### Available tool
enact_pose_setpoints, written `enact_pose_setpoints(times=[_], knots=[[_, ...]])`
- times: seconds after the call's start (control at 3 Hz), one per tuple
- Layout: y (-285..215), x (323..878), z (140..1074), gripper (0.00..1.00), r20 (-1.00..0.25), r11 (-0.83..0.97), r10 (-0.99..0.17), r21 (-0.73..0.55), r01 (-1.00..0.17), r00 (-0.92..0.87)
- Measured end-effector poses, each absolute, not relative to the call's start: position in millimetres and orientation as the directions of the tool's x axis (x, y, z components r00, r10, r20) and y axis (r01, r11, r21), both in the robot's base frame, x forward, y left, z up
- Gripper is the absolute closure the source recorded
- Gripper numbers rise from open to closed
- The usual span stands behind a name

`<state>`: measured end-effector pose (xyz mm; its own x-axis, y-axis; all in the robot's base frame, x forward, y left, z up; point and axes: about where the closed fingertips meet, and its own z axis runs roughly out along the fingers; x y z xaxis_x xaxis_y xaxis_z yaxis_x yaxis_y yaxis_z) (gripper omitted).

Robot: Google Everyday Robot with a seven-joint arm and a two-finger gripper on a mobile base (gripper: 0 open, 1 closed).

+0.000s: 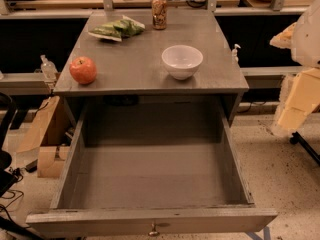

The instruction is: Place apple into top drawer

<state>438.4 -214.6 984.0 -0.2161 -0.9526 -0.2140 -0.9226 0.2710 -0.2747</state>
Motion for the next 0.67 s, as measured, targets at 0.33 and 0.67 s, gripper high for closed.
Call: enact_pose_setpoints(times=[0.33, 0.67], knots=[[-215, 438, 984, 0.00, -0.214, 0.271, -0.953, -0.275, -0.923, -0.216], [-191, 457, 984, 0.00, -0.296, 0.246, -0.942, -0.294, -0.924, -0.156]])
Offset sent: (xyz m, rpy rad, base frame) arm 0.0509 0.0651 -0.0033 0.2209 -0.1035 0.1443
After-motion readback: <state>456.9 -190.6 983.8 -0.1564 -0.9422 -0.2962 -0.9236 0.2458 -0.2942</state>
